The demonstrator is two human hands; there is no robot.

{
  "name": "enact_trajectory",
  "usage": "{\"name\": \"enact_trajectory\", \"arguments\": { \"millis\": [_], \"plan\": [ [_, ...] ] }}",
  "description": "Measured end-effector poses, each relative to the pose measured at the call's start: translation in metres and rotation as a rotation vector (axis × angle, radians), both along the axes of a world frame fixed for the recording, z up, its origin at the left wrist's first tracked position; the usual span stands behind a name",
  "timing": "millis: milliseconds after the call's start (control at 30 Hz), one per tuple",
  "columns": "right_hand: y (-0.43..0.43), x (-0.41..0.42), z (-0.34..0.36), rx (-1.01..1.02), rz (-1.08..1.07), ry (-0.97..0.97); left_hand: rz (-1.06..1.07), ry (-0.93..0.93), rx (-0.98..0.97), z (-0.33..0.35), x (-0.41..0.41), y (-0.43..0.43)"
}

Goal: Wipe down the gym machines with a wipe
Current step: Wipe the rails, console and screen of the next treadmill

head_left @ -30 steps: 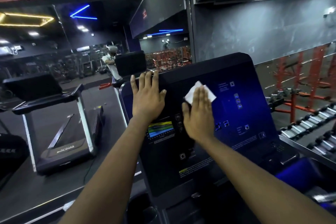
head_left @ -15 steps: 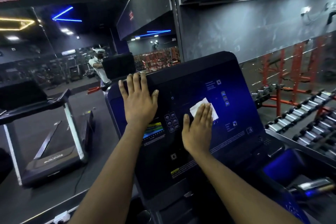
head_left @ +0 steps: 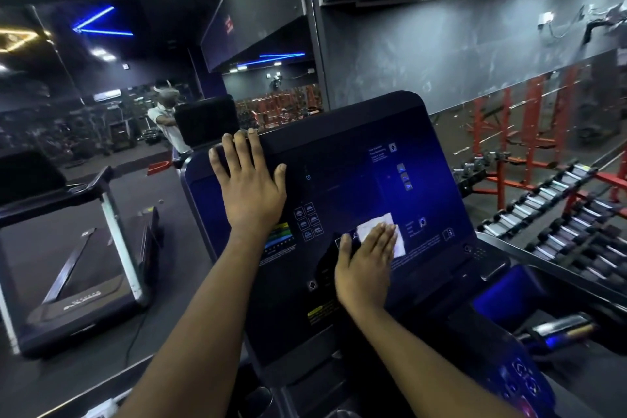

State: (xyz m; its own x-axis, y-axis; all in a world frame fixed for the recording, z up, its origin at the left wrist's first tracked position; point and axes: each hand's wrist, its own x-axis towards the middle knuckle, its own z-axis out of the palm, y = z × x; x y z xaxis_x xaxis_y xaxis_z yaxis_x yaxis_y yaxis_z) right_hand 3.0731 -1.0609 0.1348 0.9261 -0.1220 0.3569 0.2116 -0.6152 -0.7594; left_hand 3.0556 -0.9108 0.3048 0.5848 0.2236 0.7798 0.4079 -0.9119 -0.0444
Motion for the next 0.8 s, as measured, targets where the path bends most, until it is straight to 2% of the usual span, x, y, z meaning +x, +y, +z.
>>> {"name": "enact_trajectory", "arguments": {
  "millis": [133, 200, 400, 467, 567, 633, 700, 800],
  "plan": [
    [0.008, -0.051, -0.037, -0.157, 0.111, -0.142, 0.012, -0.007, -0.007, -0.002, 0.001, -0.001],
    [0.001, -0.043, -0.049, -0.187, 0.081, -0.166, 0.01, -0.006, 0.0, -0.003, 0.001, 0.001],
    [-0.011, 0.011, -0.016, 0.072, -0.163, 0.186, -0.009, 0.021, 0.017, -0.013, -0.005, 0.002],
    [-0.008, -0.002, -0.022, 0.06, -0.134, 0.142, -0.009, 0.03, 0.011, -0.016, -0.006, 0.0],
    [-0.005, -0.033, -0.049, -0.095, 0.001, 0.041, -0.019, 0.005, -0.05, -0.018, -0.003, -0.009],
    [-0.015, -0.025, -0.054, -0.131, 0.006, 0.031, -0.036, -0.011, -0.08, -0.019, -0.001, -0.015],
    [-0.03, 0.005, -0.044, -0.076, -0.085, 0.07, -0.061, 0.005, -0.089, -0.021, -0.002, -0.018],
    [-0.057, 0.053, -0.018, 0.104, -0.181, 0.249, -0.119, 0.014, -0.073, -0.027, -0.001, -0.025]
  ]
}}
